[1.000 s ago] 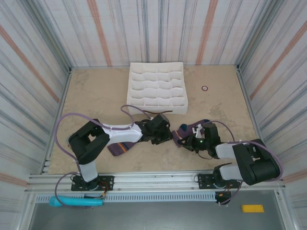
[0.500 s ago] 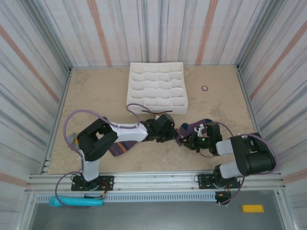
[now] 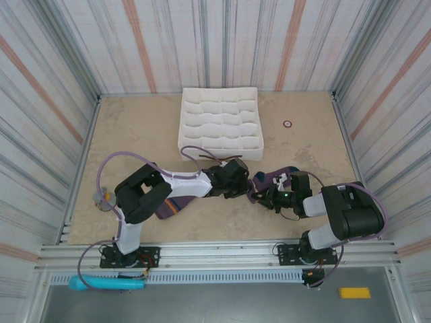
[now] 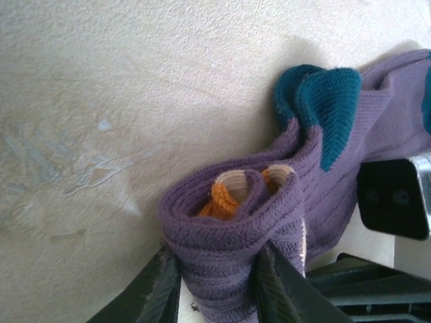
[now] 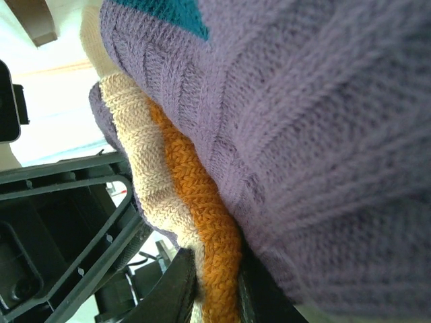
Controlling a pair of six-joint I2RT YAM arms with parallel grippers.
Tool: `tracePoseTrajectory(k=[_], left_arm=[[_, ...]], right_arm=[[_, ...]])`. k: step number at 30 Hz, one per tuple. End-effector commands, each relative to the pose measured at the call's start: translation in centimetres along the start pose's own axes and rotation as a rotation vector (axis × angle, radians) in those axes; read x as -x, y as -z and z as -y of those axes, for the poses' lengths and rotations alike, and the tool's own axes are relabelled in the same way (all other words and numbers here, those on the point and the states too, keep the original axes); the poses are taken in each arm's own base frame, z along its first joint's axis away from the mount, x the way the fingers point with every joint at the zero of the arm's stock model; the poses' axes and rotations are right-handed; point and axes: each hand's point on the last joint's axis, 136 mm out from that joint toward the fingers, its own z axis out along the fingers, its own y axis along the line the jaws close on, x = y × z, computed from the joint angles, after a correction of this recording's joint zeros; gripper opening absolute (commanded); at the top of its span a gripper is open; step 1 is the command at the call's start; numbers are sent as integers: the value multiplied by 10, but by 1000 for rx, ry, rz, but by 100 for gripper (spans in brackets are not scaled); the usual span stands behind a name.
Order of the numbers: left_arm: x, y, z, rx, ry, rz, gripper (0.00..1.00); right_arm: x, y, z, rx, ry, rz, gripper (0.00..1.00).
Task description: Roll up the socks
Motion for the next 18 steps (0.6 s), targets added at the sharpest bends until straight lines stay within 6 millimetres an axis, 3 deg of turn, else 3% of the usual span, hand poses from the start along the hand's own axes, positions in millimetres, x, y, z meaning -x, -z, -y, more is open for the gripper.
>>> tracePoseTrajectory(k=[1,4,10,18], left_arm=[[-7,-7,-32,147,47,-7,17],[-4,0,-35,191,52,-6,0],[-4,15,-40,214,68,-60,0],[-4,39,-49,241,84,-141,0]], right_arm=[[-9,4,44,-162,-179,18,5],[-8,7,41,-199,-122,28,25],[-6,14,17,-323,125,45,59],[-9,21,-17,-408,455,138,79]])
